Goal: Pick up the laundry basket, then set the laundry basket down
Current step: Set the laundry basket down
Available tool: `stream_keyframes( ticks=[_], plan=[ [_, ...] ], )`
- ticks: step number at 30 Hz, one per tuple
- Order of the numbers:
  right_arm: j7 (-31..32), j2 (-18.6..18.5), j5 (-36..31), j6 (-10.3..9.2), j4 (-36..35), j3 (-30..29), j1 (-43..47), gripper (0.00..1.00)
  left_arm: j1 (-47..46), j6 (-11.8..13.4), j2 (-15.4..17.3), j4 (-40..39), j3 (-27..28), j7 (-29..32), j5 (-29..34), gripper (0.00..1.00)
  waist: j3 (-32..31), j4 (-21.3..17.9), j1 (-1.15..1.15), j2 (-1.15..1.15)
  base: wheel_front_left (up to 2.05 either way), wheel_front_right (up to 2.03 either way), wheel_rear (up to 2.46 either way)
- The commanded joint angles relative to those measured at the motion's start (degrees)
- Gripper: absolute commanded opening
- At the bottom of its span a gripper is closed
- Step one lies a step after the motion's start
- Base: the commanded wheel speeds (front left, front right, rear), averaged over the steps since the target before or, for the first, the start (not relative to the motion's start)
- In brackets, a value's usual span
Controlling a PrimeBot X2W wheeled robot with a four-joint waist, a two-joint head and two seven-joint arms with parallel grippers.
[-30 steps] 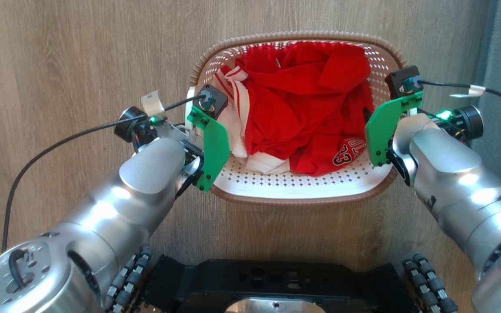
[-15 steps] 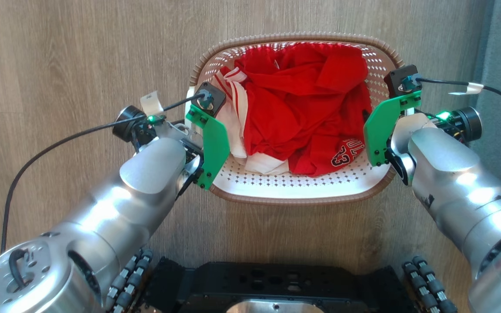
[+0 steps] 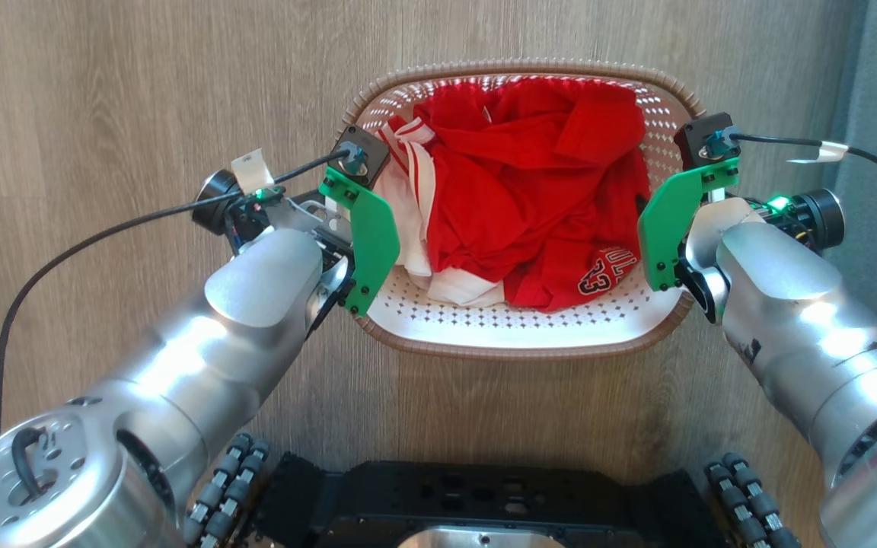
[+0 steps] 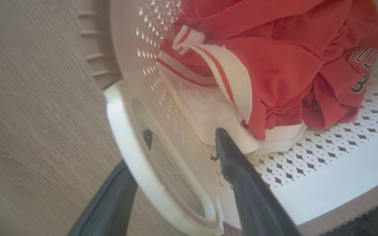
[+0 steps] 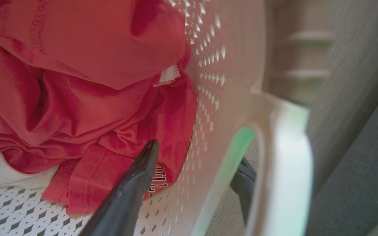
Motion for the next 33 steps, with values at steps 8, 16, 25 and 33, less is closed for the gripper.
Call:
stream_keyframes(
  ticks=[8,16,25,33],
  plan=[
    [0.9,1.3,-1.4,0.4,-0.2,-1.5,5.3,1.0,1.7,-0.3,0.3,0.6,0.3,0.4,-0.1,1.0,-3.4,-0.5,0.0,0.0,0.0,0.0,0.0],
    [2.1,2.0,-3.0,0.4,-0.2,-3.3,7.4,1.0,4.6,-1.1,0.3,1.9,0.3,1.5,0.0,1.0,-8.8,-1.0,0.0,0.0,0.0,0.0,0.0],
    [1.4,3.1,-3.3,0.4,-0.2,-4.9,10.9,1.0,9.2,-1.2,0.3,4.4,0.4,-0.4,-2.1,1.0,-18.5,-1.2,0.0,0.0,0.0,0.0,0.0],
    [-2.4,3.7,-0.5,0.4,-3.1,-6.1,14.8,1.0,14.1,-1.7,0.3,7.2,0.9,-4.6,-4.0,1.0,-29.5,-2.3,0.0,0.0,0.0,0.0,0.0]
  ],
)
